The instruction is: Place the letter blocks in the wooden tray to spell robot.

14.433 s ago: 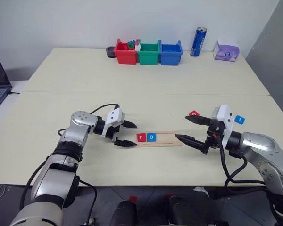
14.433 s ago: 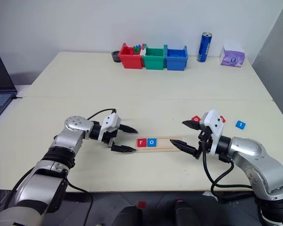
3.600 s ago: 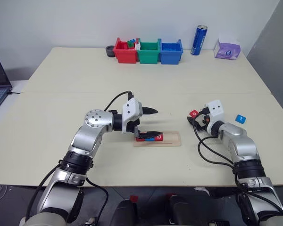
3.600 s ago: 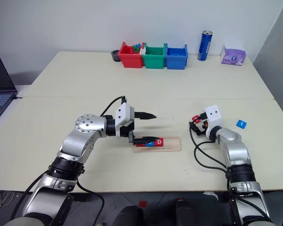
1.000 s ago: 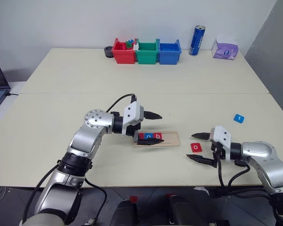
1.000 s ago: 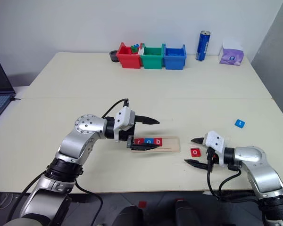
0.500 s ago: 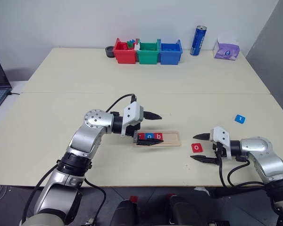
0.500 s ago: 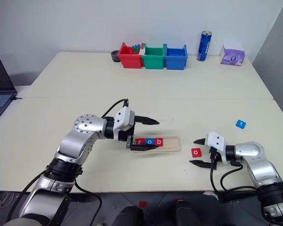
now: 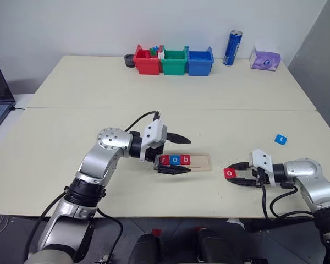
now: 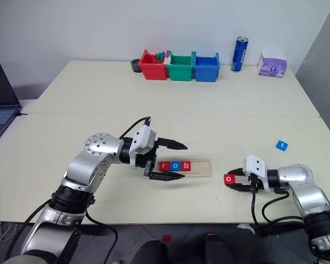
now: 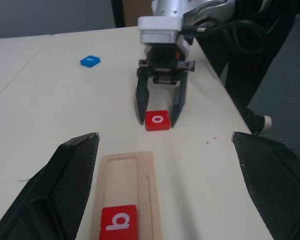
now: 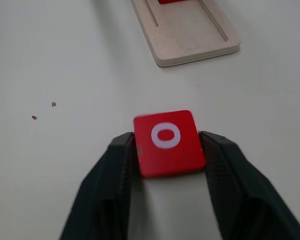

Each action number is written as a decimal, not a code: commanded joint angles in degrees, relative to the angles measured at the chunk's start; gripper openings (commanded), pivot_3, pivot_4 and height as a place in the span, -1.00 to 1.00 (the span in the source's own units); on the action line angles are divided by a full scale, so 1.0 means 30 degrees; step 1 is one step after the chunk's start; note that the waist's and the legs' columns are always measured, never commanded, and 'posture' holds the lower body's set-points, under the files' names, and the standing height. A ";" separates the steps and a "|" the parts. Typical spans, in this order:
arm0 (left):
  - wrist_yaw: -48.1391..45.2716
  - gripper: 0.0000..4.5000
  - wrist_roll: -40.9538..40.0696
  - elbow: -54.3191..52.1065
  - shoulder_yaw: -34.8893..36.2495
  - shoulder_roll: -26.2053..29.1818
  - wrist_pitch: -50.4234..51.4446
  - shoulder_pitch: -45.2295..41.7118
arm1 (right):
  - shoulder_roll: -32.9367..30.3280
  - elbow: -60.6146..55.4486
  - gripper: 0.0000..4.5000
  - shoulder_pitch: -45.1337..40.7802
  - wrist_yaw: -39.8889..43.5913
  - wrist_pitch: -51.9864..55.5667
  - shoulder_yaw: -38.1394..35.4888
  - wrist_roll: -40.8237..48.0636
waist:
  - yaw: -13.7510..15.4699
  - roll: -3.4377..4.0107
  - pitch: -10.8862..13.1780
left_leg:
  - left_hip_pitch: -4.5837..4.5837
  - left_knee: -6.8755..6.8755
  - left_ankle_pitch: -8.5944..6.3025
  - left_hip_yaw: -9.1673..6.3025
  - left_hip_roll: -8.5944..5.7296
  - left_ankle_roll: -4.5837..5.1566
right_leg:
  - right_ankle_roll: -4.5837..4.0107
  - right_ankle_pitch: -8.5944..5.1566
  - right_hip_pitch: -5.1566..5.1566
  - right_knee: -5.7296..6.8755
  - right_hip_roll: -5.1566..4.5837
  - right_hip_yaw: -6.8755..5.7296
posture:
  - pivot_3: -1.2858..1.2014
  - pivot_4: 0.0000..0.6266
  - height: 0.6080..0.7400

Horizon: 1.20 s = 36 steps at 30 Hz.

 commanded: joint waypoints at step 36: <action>0.0232 1.00 -0.0228 0.0079 0.1752 0.3312 -0.1396 0.1819 | 0.4552 0.3121 -0.35 -0.6946 -0.0128 0.1179 0.3352 -0.1688 | 0.0003 0.0009 0.0012 | -0.0015 -0.0008 0.0000 0.0005 0.0022 0.0000 | -0.0023 0.0014 -0.0030 -0.0002 -0.0001 -0.0020 | 0.03 -0.52 1.00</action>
